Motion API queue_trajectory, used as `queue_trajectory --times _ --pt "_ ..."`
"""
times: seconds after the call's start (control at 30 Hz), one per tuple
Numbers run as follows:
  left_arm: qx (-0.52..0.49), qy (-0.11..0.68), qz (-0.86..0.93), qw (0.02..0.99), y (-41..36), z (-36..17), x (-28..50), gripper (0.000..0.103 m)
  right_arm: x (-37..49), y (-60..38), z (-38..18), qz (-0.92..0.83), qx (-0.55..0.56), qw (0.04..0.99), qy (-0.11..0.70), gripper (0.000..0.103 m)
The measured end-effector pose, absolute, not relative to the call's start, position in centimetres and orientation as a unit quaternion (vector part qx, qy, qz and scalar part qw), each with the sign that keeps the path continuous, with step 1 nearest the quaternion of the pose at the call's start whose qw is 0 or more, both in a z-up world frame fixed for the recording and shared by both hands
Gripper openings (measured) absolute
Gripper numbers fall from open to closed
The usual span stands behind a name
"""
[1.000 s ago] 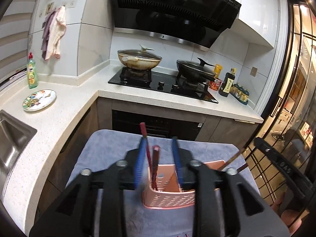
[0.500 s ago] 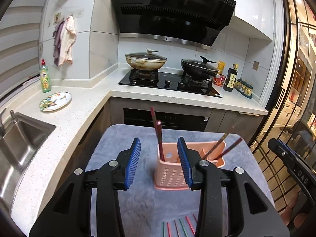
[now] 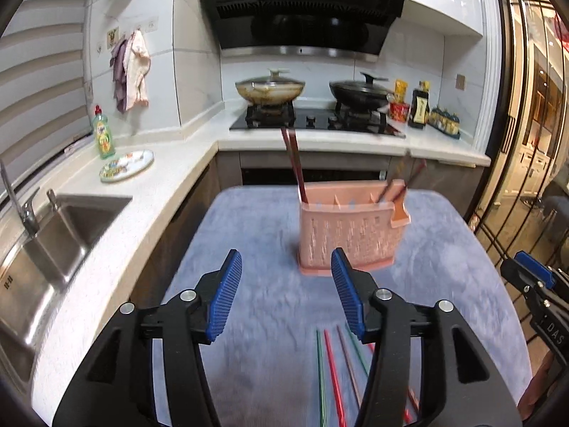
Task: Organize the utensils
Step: 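Move the right tool back and grasp a dark red chopstick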
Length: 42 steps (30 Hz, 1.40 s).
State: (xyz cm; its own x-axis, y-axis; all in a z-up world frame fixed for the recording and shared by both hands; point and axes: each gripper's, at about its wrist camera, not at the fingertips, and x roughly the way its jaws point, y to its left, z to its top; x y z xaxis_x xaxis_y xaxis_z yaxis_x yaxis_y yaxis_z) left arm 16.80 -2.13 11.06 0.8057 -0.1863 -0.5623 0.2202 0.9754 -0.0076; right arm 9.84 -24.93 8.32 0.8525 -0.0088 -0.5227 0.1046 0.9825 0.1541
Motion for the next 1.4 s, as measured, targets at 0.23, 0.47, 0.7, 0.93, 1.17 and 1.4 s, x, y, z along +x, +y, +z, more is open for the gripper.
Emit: queue_trajectory --times 0.23,0.47,0.7,0.93,1.17,1.4 --pt "0.026 0.34 -0.104 0.934 -1.0 6.8 13.6 0.05 6.1 -24.3 3.8 -0.035 0.073 0.945 0.318 0.037" --pt "0.028 0.38 -0.098 0.919 -0.3 2.8 11.2 0.05 3.7 -23.5 -0.2 -0.03 0.058 0.931 0.36 0.037" --pt "0.031 0.419 -0.099 0.902 0.3 -0.6 9.2 0.053 2.5 -22.1 -3.9 -0.013 0.065 0.913 0.403 0.037" --pt "0.033 0.441 -0.098 0.892 0.8 -2.7 7.8 0.053 2.2 -21.1 -5.9 -0.007 0.059 0.905 0.421 0.032" --pt "0.026 0.458 -0.099 0.883 1.3 -3.9 7.4 0.053 2.5 -21.0 -7.1 -0.007 0.059 0.897 0.438 0.02" --pt "0.028 0.466 -0.109 0.878 1.1 -4.5 7.0 0.055 2.8 -20.6 -8.0 -0.005 0.057 0.891 0.45 0.016"
